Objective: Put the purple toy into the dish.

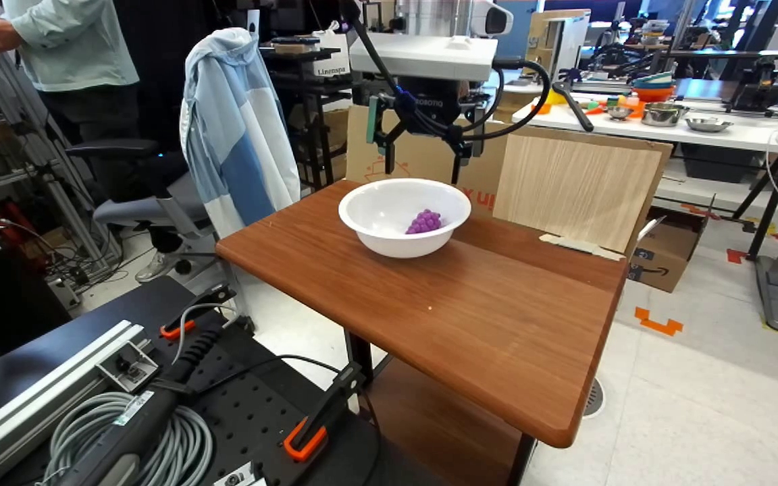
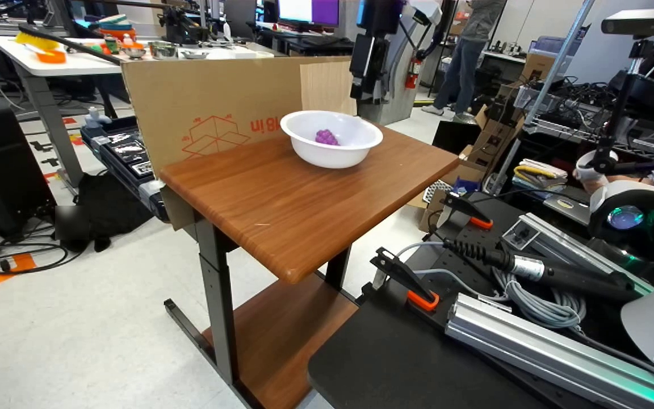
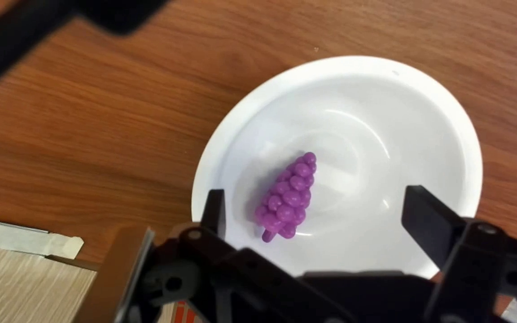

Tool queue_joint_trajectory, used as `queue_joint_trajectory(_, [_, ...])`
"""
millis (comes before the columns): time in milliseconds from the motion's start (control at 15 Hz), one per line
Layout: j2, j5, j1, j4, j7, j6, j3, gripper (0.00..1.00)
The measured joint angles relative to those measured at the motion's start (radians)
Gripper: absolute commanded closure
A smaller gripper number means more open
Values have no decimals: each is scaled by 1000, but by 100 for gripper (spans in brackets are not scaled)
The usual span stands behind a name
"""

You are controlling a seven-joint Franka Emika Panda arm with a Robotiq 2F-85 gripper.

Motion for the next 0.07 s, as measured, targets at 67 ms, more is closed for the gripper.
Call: queue_joint_trajectory(67, [6, 0, 1, 1, 0, 1, 0, 0])
